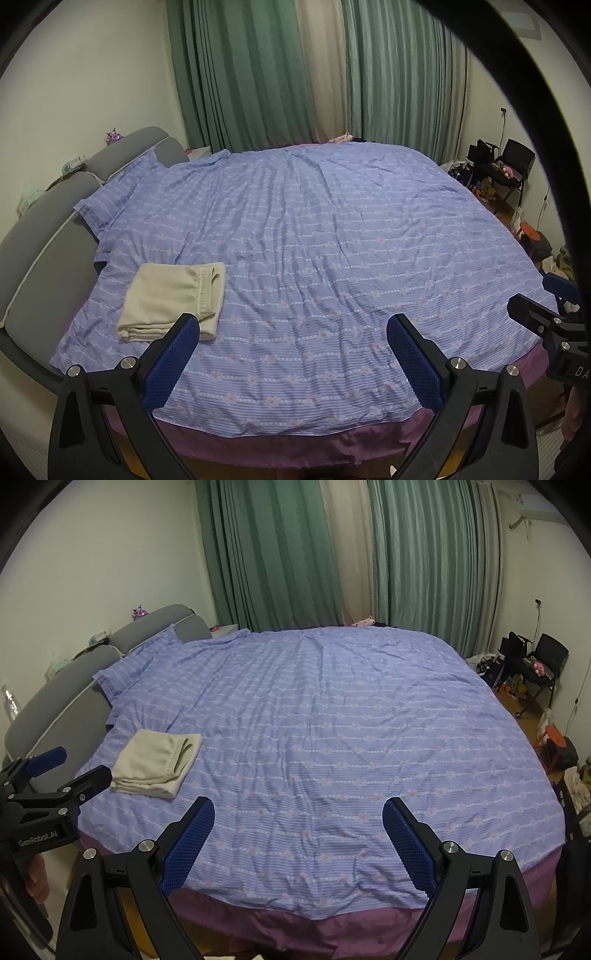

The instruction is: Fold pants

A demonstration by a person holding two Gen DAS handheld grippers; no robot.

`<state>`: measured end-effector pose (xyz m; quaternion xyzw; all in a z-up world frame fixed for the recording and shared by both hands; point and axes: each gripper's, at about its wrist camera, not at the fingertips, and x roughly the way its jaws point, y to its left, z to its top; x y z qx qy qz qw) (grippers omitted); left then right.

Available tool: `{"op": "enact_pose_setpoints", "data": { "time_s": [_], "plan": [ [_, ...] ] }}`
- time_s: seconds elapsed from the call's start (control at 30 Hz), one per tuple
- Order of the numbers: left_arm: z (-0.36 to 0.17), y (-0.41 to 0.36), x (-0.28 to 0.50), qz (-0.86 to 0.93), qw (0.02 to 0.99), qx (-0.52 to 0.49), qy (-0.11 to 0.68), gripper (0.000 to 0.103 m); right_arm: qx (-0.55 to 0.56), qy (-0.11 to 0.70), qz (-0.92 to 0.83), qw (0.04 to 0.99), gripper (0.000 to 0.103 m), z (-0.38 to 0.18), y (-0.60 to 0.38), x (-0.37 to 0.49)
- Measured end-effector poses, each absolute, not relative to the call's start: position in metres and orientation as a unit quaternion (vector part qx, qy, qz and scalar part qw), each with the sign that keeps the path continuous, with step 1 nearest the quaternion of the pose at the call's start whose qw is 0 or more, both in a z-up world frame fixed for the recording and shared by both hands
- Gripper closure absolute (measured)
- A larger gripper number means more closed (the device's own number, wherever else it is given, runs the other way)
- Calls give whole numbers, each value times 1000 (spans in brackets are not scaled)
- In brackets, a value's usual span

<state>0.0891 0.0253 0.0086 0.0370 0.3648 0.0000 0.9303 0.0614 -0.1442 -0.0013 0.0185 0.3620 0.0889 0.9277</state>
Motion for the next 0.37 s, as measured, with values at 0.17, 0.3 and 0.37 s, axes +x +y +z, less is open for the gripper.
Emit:
{"op": "enact_pose_setpoints", "data": {
  "time_s": [0.17,0.3,0.37],
  "plan": [
    [8,26,90,0,930,36,366,0,18,363,86,928,10,-1,-143,62],
    [6,26,91,-1,928,33,370,0,18,363,86,928,10,-1,-143,62],
    [5,26,92,-2,928,33,372,0,18,363,87,927,10,-2,-142,62]
  ]
}}
